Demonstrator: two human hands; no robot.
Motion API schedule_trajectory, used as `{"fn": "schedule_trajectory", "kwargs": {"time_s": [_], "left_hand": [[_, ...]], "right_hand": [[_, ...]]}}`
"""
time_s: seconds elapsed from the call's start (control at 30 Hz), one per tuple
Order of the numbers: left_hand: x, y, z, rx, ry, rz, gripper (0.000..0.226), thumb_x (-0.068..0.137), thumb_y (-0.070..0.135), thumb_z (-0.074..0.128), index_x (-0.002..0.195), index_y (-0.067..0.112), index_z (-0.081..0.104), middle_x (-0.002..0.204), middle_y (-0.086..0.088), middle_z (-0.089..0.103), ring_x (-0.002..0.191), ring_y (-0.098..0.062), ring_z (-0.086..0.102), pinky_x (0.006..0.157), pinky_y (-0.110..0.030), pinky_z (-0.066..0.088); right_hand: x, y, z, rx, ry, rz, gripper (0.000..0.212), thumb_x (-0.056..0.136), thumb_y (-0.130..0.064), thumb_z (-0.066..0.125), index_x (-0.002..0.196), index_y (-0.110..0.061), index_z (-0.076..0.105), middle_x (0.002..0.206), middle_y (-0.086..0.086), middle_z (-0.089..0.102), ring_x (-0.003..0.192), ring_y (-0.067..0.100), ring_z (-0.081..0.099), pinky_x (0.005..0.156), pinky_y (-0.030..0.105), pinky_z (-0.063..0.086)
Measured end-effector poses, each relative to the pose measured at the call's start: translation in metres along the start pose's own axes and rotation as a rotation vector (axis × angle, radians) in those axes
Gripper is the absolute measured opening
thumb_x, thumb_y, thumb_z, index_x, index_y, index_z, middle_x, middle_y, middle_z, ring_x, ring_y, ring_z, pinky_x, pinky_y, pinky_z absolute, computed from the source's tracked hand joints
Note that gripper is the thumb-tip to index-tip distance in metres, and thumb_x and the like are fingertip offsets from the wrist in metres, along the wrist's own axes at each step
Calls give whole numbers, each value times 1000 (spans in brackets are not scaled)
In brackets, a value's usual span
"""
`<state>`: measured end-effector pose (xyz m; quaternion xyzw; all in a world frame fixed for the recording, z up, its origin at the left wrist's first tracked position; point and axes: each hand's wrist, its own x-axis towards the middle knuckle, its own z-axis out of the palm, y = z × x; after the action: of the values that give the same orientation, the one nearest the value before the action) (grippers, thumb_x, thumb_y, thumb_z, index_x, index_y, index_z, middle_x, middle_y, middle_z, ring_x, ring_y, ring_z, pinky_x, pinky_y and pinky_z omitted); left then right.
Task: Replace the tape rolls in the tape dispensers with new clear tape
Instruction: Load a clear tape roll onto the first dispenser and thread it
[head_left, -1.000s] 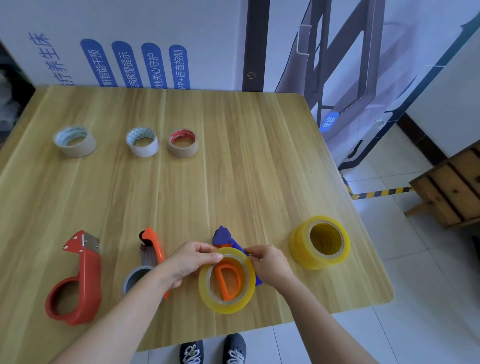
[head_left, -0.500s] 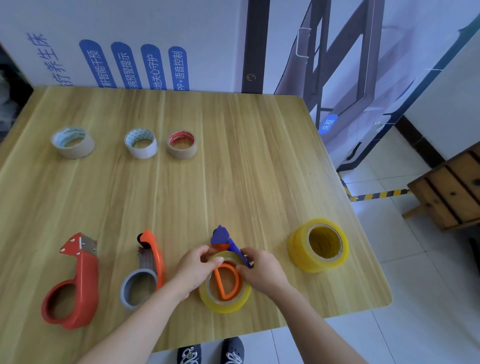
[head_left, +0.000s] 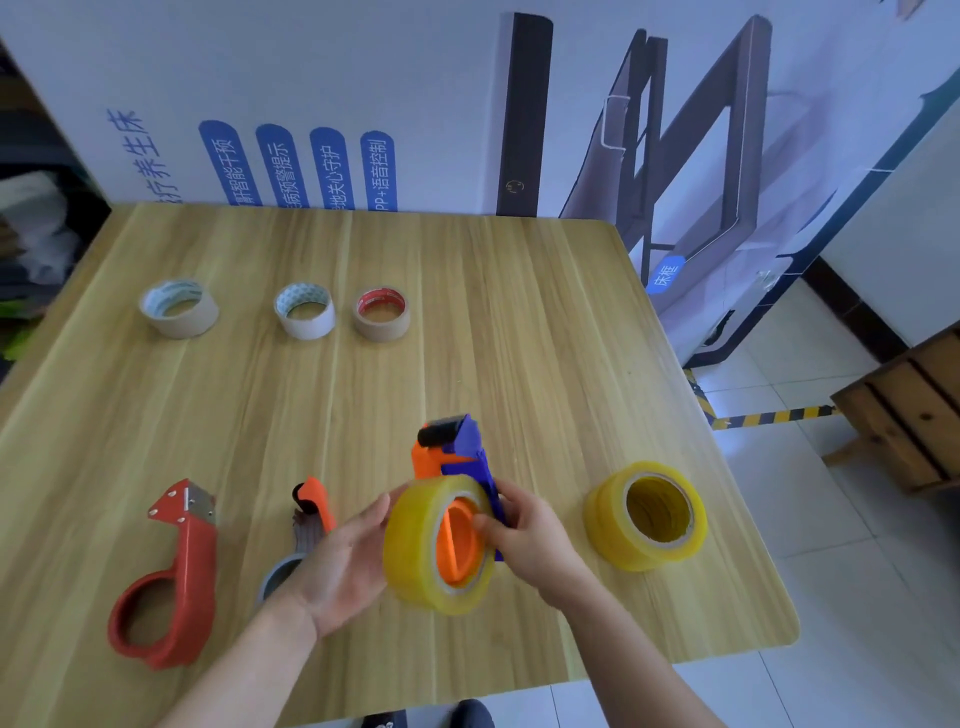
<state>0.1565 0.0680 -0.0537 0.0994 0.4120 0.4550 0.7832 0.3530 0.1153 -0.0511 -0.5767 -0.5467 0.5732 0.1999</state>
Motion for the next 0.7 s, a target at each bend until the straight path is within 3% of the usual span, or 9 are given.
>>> {"fn": "schedule_trajectory", "kwargs": {"time_s": [0.07,0.23,0.33,0.43,0.5,0.53,0.6,0.63,0.7], "left_hand": [[-15,9,12,46,-139,55,46,76,42,74,107,9,73,113,-14,70,105,-25,67,81,-32,55],[-37,41,37,225,-92,256,72,51,38,92,109,2,70,114,-23,67,103,-30,65,88,-35,53],[-54,54,58,343,-107,401,69,49,38,92,106,7,71,109,-19,70,99,-27,66,84,-31,55],[-66,60,77,385,-44,562,67,48,42,91,103,9,71,104,-17,71,96,-25,66,81,-28,55],[-72,64,89,401,-14,661,61,50,41,90,101,14,73,102,-13,73,94,-22,67,78,-27,55],[-75,67,94,418,-6,706,55,52,37,88,101,16,73,101,-12,73,93,-21,68,77,-26,55],[-80,71,103,432,-1,778,49,59,28,80,105,14,71,104,-12,73,96,-23,68,77,-28,56],[-83,73,107,428,1,797,50,61,27,77,108,14,70,105,-12,73,99,-25,68,78,-29,56],[-90,76,113,456,-22,831,50,65,29,76,112,16,69,110,-11,72,104,-25,67,80,-29,55]], "right_hand": [[-3,-16,-3,160,-13,-49,28,90,-3,62,109,-23,66,101,9,75,95,25,71,89,47,57],[-11,-54,-11,314,-22,-170,31,93,2,58,114,-20,63,94,-2,77,89,12,72,74,27,57],[-18,-73,-11,352,16,-231,36,93,1,58,123,-18,60,102,-2,76,97,10,71,78,24,56],[-27,-96,-7,258,238,-335,35,91,-11,66,123,-23,58,111,-5,70,102,2,65,85,24,55],[-42,-116,-6,240,394,-432,18,91,-19,65,109,-18,63,101,-2,68,89,-1,64,76,21,53],[-51,-126,-4,260,375,-485,13,93,-25,63,100,-14,66,91,3,70,81,1,63,72,22,50],[-64,-141,-2,293,196,-540,41,93,-43,57,91,-4,70,84,20,67,76,13,61,71,29,47],[-69,-146,-1,282,91,-549,51,90,-50,55,93,-1,70,87,26,66,78,18,62,73,34,48],[-76,-156,-3,294,-44,-565,45,88,-45,58,104,-4,70,99,23,70,93,29,67,84,40,53]]}}
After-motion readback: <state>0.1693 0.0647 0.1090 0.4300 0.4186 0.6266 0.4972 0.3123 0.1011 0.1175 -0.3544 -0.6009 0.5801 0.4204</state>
